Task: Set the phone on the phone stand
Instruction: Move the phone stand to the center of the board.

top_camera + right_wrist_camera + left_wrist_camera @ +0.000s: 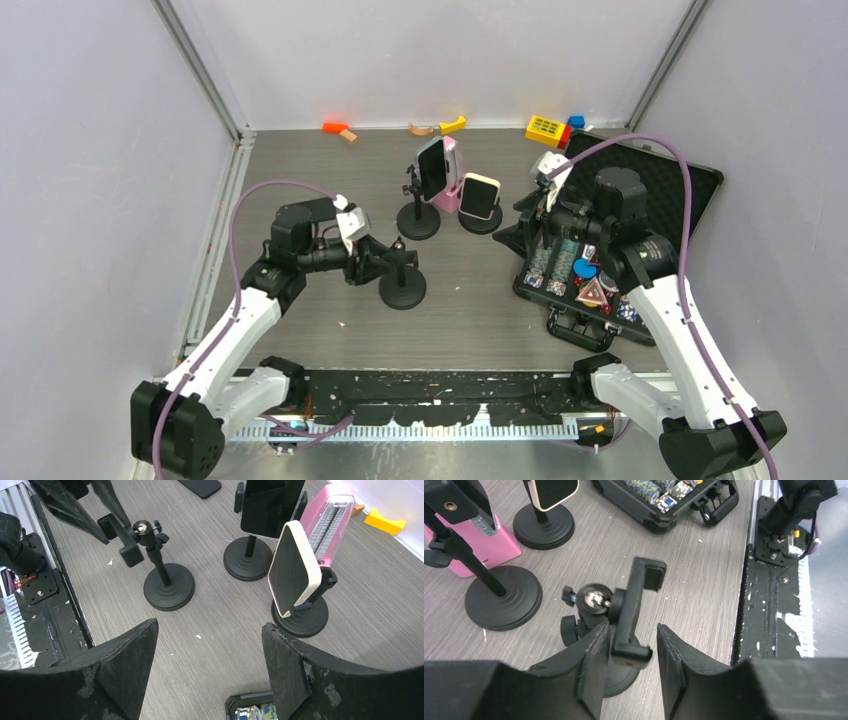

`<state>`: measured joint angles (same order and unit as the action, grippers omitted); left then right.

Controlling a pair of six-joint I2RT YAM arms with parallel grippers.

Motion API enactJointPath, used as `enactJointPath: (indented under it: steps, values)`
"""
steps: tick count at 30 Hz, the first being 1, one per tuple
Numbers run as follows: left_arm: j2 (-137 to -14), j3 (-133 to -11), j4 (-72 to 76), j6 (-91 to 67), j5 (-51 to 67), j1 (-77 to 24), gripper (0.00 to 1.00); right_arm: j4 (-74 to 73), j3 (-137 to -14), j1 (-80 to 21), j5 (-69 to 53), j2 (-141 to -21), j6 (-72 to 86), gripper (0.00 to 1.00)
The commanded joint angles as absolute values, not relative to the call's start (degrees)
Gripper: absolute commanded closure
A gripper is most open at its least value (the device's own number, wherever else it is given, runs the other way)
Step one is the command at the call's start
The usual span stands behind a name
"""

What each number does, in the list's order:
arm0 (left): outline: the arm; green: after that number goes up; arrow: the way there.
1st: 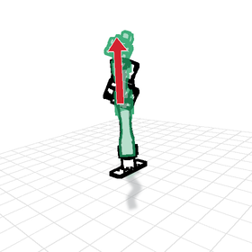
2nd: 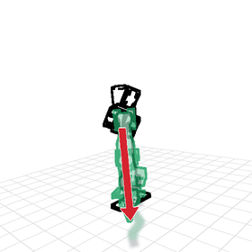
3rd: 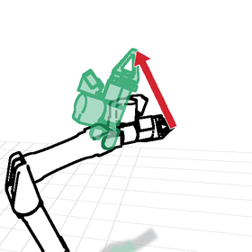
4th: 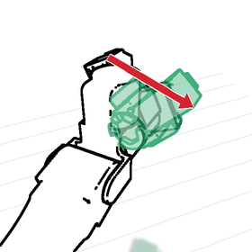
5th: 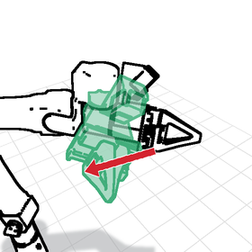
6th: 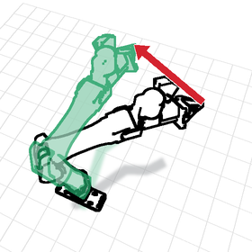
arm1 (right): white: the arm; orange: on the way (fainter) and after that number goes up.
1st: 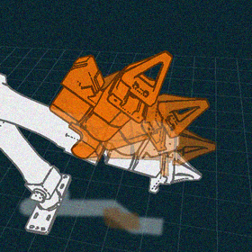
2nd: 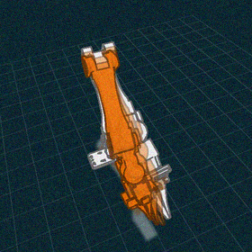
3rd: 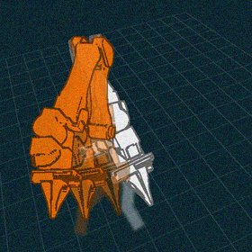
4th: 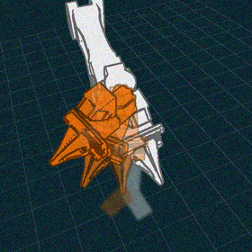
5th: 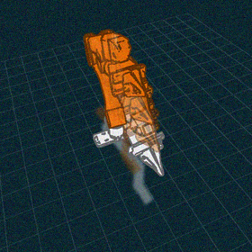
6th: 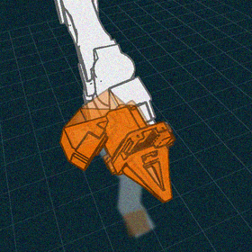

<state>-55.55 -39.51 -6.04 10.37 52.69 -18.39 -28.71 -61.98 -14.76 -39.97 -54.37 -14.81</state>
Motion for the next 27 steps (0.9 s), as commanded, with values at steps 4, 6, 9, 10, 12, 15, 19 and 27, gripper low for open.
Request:
enactJointPath:
  steps: [4, 6, 9, 10, 12, 15, 19, 27]
  values:
    - [-52.9, -46.7, -18.4, 19.1, 48.1, -18.6, 0.11, -26.6, -61.4, -14.7, -40.7, -54.2, -14.1, 0.19]
    - [-52.8, -50.6, -24.3, 21.5, 44.8, -18.6, 0.05, -26.5, -60.9, -14.6, -40.7, -54.3, -14.2, 0.19]
    - [-53.0, -55.4, -31.7, 24.7, 41.2, -17.1, 0.01, -26.4, -60.3, -14.7, -40.7, -54.3, -14.5, 0.19]
    - [-53.1, -56.9, -33.4, 25.5, 41.0, -15.9, 0.00, -26.2, -59.9, -14.7, -40.8, -54.2, -14.6, 0.19]
    - [-54.1, -59.4, -35.8, 26.2, 42.0, -12.7, 0.00, -25.7, -59.4, -14.7, -41.0, -54.0, -14.7, 0.19]
    - [-56.8, -62.9, -37.3, 26.6, 45.7, -5.9, 0.00, -24.9, -58.4, -14.7, -41.5, -53.7, -14.5, 0.19]
    - [-64.7, -68.1, -36.7, 27.1, 42.0, -1.4, 0.00, -24.4, -57.6, -14.7, -42.3, -53.3, -14.3, 0.19]
    - [-93.3, -83.6, -37.4, 31.5, 30.1, 3.4, 0.00, -24.0, -56.1, -14.7, -44.0, -52.3, -13.7, 0.19]
